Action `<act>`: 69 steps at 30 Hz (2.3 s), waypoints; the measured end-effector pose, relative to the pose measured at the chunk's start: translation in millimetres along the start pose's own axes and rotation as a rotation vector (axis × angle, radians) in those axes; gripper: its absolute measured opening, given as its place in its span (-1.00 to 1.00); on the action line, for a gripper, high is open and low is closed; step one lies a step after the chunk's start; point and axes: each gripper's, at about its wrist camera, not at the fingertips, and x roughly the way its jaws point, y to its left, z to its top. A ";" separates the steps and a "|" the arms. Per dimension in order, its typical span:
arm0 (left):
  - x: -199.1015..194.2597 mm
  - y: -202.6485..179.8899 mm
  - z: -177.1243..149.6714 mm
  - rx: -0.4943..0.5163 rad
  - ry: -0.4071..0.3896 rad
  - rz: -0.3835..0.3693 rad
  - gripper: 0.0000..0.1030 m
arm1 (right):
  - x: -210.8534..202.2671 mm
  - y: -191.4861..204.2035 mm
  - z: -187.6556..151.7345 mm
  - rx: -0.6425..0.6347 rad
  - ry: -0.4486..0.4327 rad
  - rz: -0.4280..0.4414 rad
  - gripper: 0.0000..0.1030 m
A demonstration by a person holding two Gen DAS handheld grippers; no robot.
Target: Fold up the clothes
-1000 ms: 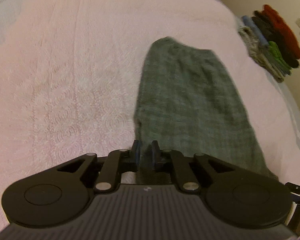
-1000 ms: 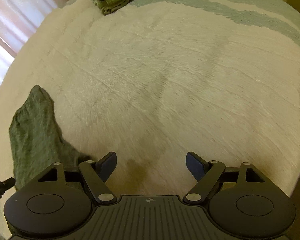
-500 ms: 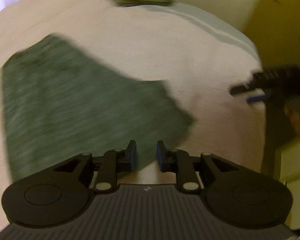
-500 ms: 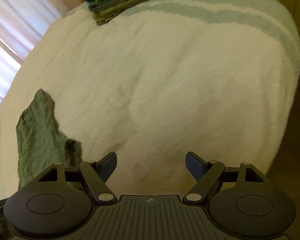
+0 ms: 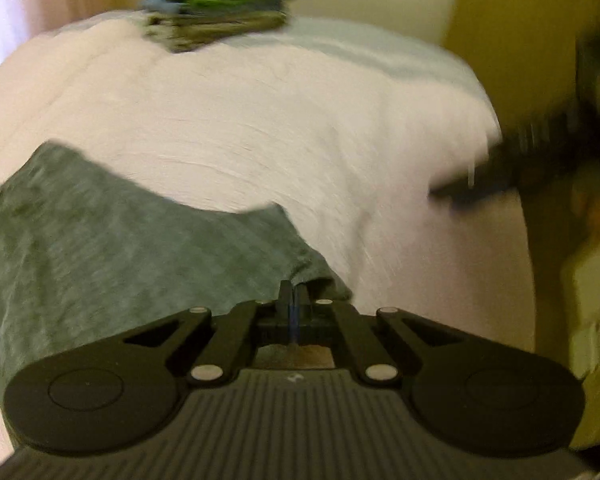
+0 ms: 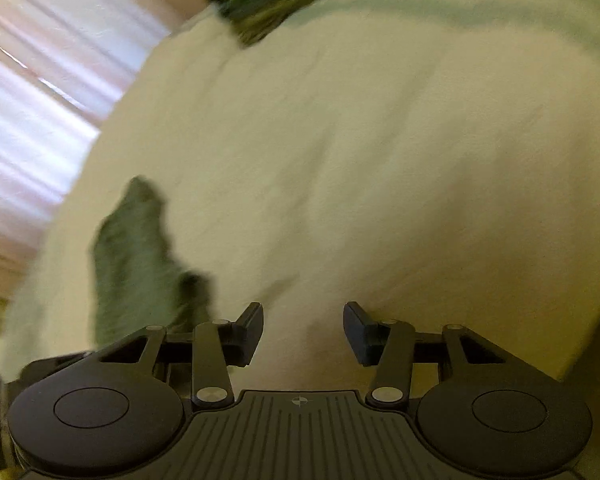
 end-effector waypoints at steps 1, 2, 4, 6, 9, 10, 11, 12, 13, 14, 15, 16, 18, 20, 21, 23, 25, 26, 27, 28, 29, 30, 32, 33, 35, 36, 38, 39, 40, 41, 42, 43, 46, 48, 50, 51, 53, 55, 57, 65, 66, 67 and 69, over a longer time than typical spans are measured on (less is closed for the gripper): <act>-3.5 8.9 1.0 -0.044 -0.008 -0.004 -1.00 | 9.3 2.3 -2.4 0.016 0.027 0.030 -0.05; -6.0 16.5 1.9 -0.081 -0.013 -0.009 -1.00 | 19.2 5.0 -5.2 0.033 0.054 0.061 -0.05; -7.0 24.4 5.9 -0.118 -0.021 -0.017 -1.00 | 35.2 7.8 -7.9 0.071 0.091 0.110 -0.05; -5.5 26.6 11.0 -0.113 -0.024 -0.027 -1.00 | 49.3 9.5 -10.3 0.122 0.107 0.146 -0.05; -3.5 26.3 10.2 -0.123 -0.029 -0.055 -1.00 | 67.9 11.3 -9.3 0.163 0.136 0.174 -0.06; -3.4 26.0 9.1 -0.130 -0.032 -0.062 -1.00 | 73.9 11.8 -8.7 0.174 0.146 0.182 -0.24; -3.3 25.7 8.1 -0.136 -0.035 -0.069 -1.00 | 78.2 12.3 -7.2 0.171 0.159 0.172 -0.95; -2.5 25.2 6.8 -0.143 -0.038 -0.075 -1.00 | 81.1 12.7 -5.0 0.156 0.173 0.150 -0.97; -1.0 24.5 5.3 -0.150 -0.042 -0.079 -1.00 | 80.2 12.6 -3.2 0.144 0.173 0.131 -0.97; 0.4 23.8 3.9 -0.157 -0.045 -0.084 -1.00 | 76.4 12.1 -1.5 0.134 0.162 0.115 -0.98; 3.0 22.5 2.3 -0.164 -0.047 -0.091 -1.00 | 72.6 11.6 0.1 0.125 0.151 0.099 -0.98; 6.4 20.5 0.6 -0.171 -0.048 -0.102 -1.00 | 69.6 9.9 1.6 0.127 0.146 0.092 -0.98; 15.6 15.7 -3.2 -0.180 -0.040 -0.124 -1.00 | 68.1 3.6 4.2 0.131 0.167 0.004 -1.00; 33.7 4.3 -7.8 -0.159 0.002 -0.149 -1.00 | 67.1 -6.9 8.3 0.179 0.193 -0.016 -1.00; 42.9 -3.4 -10.9 -0.143 0.021 -0.160 -1.00 | 63.3 -11.0 11.6 0.217 0.196 -0.013 -1.00; 56.5 -15.0 -17.0 -0.131 0.058 -0.186 -0.97 | 52.3 -4.6 20.6 0.182 0.160 -0.033 -0.91; 49.6 -16.4 -20.8 -0.154 0.065 -0.200 -0.96 | 44.1 12.7 29.4 0.094 0.120 -0.025 -0.55; 44.0 -16.2 -22.5 -0.169 0.063 -0.204 -0.96 | 40.7 24.2 31.6 0.055 0.102 -0.003 -0.21; 38.3 -16.0 -24.1 -0.183 0.062 -0.208 -0.94 | 38.6 35.4 33.3 0.015 0.083 0.019 -0.15; 28.6 -12.7 -25.6 -0.200 0.053 -0.205 -0.92 | 39.1 47.4 35.3 -0.035 0.064 0.046 -0.15; 14.7 -5.6 -26.9 -0.216 0.036 -0.190 -0.90 | 41.8 61.6 36.3 -0.096 0.047 0.070 -0.15; 0.5 5.6 -28.5 -0.233 0.017 -0.153 -0.89 | 46.8 76.0 34.8 -0.163 0.038 0.083 -0.16; -27.0 32.9 -32.1 -0.271 -0.022 -0.052 -0.86 | 60.6 103.8 28.5 -0.300 0.040 0.095 -0.16; -39.5 51.3 -34.6 -0.310 -0.042 0.012 -0.86 | 68.3 114.8 23.8 -0.364 0.047 0.089 -0.16; -54.6 90.4 -42.0 -0.407 -0.075 0.150 -0.86 | 81.4 129.6 11.1 -0.486 0.049 0.046 -0.16; -56.2 106.1 -46.7 -0.436 -0.075 0.202 -0.86 | 88.1 133.0 3.5 -0.554 0.050 0.000 -0.16; -52.3 133.1 -57.3 -0.466 -0.050 0.283 -0.86 | 101.6 139.9 -11.6 -0.689 0.050 -0.094 -0.16; -46.8 142.7 -63.6 -0.466 -0.014 0.313 -0.86 | 106.0 138.4 -20.1 -0.745 0.055 -0.146 -0.16; -40.1 147.0 -70.9 -0.457 0.036 0.333 -0.86 | 108.4 133.0 -29.4 -0.794 0.062 -0.201 -0.16; -40.5 146.8 -77.7 -0.464 0.053 0.335 -0.86 | 109.0 127.6 -35.9 -0.825 0.069 -0.256 -0.16; -45.3 144.6 -84.1 -0.482 0.050 0.324 -0.86 | 106.7 121.8 -36.7 -0.815 0.078 -0.284 -0.15; -50.1 142.3 -90.6 -0.500 0.048 0.314 -0.86 | 100.5 111.9 -32.2 -0.736 0.096 -0.260 -0.15; -78.1 143.2 -105.2 -0.653 0.002 0.274 -0.74 | 76.0 73.1 -12.5 -0.389 0.161 -0.115 -0.04; -95.4 151.6 -115.8 -0.780 -0.053 0.257 -0.44 | 63.3 49.2 -0.3 -0.175 0.186 -0.019 0.31; -102.6 167.9 -126.0 -0.914 -0.110 0.215 -0.30 | 66.9 35.3 6.4 -0.062 0.192 0.059 0.31; -99.3 178.2 -130.4 -0.969 -0.126 0.184 -0.28 | 72.5 31.9 7.7 -0.039 0.200 0.082 0.31; -86.4 196.0 -136.6 -1.048 -0.132 0.120 -0.22 | 87.8 29.5 7.6 -0.035 0.218 0.108 0.30; -70.5 206.9 -142.7 -1.092 -0.112 0.059 -0.28 | 103.2 27.1 7.5 -0.030 0.236 0.133 0.30; -58.6 208.0 -145.4 -1.101 -0.095 -0.001 -0.44 | 111.1 26.6 10.2 -0.013 0.249 0.156 -0.26; -75.9 187.4 -154.9 -1.176 -0.150 -0.051 -0.98 | 84.0 34.5 37.9 -0.044 0.247 0.198 -0.91; -78.7 180.9 -153.2 -1.162 -0.155 -0.060 -0.98 | 76.0 38.3 43.8 -0.061 0.234 0.203 -0.92; -79.7 173.8 -151.1 -1.145 -0.157 -0.069 -0.98 | 68.1 40.3 48.7 -0.082 0.220 0.200 -0.92; -76.7 158.5 -153.5 -1.142 -0.149 -0.081 -0.97 | 53.4 40.0 55.7 -0.114 0.200 0.188 -0.92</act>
